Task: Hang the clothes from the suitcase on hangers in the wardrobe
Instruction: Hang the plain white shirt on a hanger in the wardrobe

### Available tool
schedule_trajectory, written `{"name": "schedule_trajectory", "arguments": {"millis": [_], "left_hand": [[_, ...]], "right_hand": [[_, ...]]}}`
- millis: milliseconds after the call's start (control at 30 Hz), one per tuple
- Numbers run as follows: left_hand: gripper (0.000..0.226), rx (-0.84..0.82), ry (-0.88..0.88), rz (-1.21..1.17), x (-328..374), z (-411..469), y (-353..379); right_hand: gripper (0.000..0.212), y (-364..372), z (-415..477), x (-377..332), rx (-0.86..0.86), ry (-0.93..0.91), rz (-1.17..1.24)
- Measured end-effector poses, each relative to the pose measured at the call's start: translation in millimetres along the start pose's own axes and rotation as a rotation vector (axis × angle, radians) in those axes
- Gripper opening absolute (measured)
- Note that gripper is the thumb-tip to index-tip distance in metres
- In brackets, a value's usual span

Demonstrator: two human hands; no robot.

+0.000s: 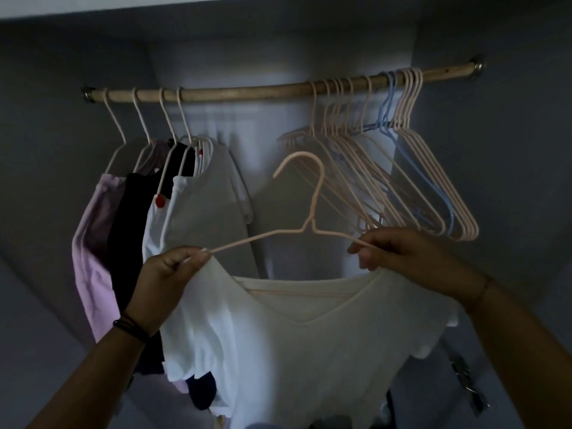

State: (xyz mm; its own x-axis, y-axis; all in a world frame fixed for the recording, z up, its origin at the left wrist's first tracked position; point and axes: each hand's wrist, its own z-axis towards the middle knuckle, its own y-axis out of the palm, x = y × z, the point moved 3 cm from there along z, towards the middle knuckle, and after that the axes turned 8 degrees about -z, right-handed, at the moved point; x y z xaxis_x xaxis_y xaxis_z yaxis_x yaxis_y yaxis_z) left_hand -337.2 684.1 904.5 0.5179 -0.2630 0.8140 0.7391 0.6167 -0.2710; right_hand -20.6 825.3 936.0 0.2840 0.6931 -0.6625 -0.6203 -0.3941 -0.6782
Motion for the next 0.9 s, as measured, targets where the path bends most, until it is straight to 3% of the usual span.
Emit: {"name": "schedule_trajectory", "arguments": {"millis": [167, 300, 400, 500, 767, 900], "left_hand": [[0.062, -0.026, -0.022, -0.049, 3.9, -2.6, 9.4], [0.044, 0.081, -0.063, -0.147, -1.2, 6.7, 1.5], [0.023, -0.039, -0.103, -0.187, -0.9, 15.2, 8.9], [0.029, -0.118, -0.121, -0.178, 0.4, 16.7, 16.0], [0.025, -0.122, -0.215, -0.096, -11.7, 8.3, 15.8], [0.028, -0.065, -0.156, -0.008, -8.0, 13.7, 28.8]], "right_hand": [[0.047, -2.9, 8.7, -7.3, 0.073, -0.033, -0.079], [0.042, -15.3, 1.9, -8.8, 0.054, -0.040, -0.034], [0.019, -21.7, -2.9, -12.6, 0.044, -0.044, -0.018], [0.018, -27.3, -6.6, -11.2, 0.105, -0.009, -0.013], [0.026, -42.3, -24.7, -7.6, 0.293, 0.121, 0.091], [0.018, -45.1, -33.3, -7.9, 0.269, 0.239, 0.142]]}}
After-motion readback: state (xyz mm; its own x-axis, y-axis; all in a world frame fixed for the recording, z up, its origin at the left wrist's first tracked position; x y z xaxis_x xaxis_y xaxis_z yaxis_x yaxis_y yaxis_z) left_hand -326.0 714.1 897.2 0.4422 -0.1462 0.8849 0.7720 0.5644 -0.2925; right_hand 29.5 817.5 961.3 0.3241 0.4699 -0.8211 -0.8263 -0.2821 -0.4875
